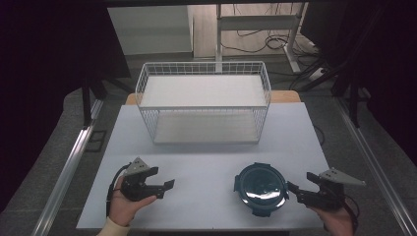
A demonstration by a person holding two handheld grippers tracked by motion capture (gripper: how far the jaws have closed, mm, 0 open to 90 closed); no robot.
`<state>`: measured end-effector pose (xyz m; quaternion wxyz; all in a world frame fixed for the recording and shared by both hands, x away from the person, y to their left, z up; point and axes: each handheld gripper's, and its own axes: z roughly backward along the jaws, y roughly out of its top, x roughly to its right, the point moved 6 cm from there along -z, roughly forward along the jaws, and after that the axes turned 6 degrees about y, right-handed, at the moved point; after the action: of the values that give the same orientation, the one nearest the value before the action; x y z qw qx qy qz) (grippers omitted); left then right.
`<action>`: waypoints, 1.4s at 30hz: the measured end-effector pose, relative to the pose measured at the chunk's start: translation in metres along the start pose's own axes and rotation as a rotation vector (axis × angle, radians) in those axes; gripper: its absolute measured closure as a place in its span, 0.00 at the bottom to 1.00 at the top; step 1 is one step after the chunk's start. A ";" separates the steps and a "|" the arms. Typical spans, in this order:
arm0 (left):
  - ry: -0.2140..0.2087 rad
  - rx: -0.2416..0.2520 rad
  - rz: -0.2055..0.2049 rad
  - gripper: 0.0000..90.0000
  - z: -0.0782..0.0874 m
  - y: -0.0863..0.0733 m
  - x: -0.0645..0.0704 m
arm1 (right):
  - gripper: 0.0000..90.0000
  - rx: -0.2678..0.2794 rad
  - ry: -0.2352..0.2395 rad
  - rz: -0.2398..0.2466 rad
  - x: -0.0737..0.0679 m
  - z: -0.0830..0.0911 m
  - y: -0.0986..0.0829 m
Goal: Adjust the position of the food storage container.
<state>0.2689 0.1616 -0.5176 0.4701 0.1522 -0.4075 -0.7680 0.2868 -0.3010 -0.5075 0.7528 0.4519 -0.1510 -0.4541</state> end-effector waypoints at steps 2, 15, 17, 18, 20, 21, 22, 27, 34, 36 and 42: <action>0.000 -0.001 0.001 0.22 0.000 0.000 0.000 | 0.18 -0.001 0.000 -0.001 0.000 0.000 0.000; -0.006 -0.011 -0.004 0.22 -0.002 -0.002 0.000 | 0.22 0.008 -0.001 -0.009 0.003 0.005 0.002; -0.006 -0.011 -0.003 0.22 -0.002 -0.002 0.000 | 0.22 0.007 -0.003 -0.012 0.003 0.005 0.002; -0.006 -0.011 -0.003 0.22 -0.002 -0.002 0.000 | 0.22 0.007 -0.003 -0.012 0.003 0.005 0.002; -0.006 -0.010 -0.005 0.22 -0.001 -0.002 -0.001 | 0.22 0.007 -0.006 -0.010 0.003 0.005 0.002; -0.006 -0.010 -0.004 0.22 -0.001 -0.002 -0.001 | 0.23 0.007 -0.006 -0.011 0.003 0.006 0.002; -0.007 -0.010 -0.003 0.22 -0.001 -0.002 0.000 | 0.23 0.012 -0.010 -0.011 0.003 0.007 0.003; -0.009 -0.010 -0.004 0.22 -0.001 -0.002 0.001 | 0.25 0.020 -0.015 -0.019 0.005 0.011 0.003; -0.009 -0.015 0.002 0.22 -0.002 -0.003 -0.002 | 0.27 0.004 -0.023 -0.022 0.007 0.009 0.003; -0.008 -0.016 0.004 0.22 -0.002 -0.003 -0.003 | 0.28 0.000 -0.023 -0.023 0.007 0.009 0.003; -0.006 -0.007 0.006 0.22 0.002 -0.002 -0.003 | 0.30 -0.010 -0.029 -0.016 0.006 0.010 0.005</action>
<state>0.2679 0.1653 -0.5184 0.4715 0.1470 -0.4065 -0.7687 0.2862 -0.3100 -0.4992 0.7492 0.4426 -0.1560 -0.4674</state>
